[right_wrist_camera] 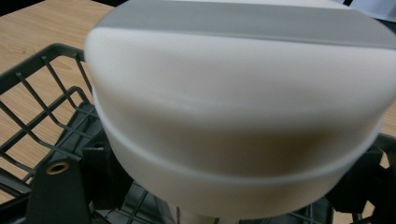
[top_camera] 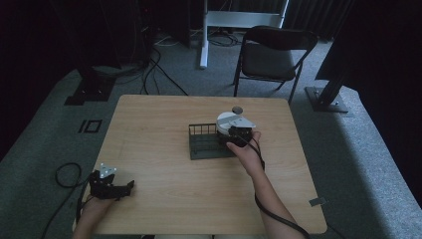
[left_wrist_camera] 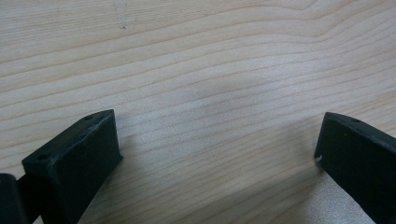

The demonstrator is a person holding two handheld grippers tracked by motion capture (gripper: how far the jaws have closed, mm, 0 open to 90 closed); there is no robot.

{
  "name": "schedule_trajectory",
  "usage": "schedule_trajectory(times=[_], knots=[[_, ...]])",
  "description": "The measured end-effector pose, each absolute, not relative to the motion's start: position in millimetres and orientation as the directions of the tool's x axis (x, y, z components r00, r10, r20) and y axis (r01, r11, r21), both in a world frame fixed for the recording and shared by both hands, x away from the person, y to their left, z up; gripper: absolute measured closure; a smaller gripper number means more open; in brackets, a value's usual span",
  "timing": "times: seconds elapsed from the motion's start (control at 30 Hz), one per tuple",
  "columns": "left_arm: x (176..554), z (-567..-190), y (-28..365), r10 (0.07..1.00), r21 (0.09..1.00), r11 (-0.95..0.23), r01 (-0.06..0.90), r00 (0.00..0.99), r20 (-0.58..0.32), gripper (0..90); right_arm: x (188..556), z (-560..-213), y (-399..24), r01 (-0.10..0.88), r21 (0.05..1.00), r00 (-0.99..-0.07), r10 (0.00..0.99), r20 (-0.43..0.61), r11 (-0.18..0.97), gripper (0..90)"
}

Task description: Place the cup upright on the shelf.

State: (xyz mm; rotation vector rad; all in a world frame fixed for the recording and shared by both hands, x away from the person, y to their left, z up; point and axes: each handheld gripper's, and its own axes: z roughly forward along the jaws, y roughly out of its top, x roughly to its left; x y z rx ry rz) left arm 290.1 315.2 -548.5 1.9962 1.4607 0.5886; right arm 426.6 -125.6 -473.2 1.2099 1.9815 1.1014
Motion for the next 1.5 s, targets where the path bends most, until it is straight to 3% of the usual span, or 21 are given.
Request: schedule_trajectory(times=[0.47,0.67,1.5], knots=[[290.1,-548.5,315.2,0.954,0.686,-0.223,0.693,0.299,0.008,0.1,421.6,-474.8,-128.1,0.444,0.861,-0.433,0.901,-0.038,0.249,17.7],[290.1,-548.5,315.2,0.954,0.685,-0.224,0.693,0.3,0.008,0.1,418.8,-474.1,-130.7,0.447,0.864,-0.446,0.895,-0.011,0.233,12.5],[290.1,-548.5,315.2,0.954,0.685,-0.223,0.693,0.3,0.008,0.2,397.8,-466.7,-147.1,0.421,0.882,-0.46,0.888,0.007,0.211,12.2]])
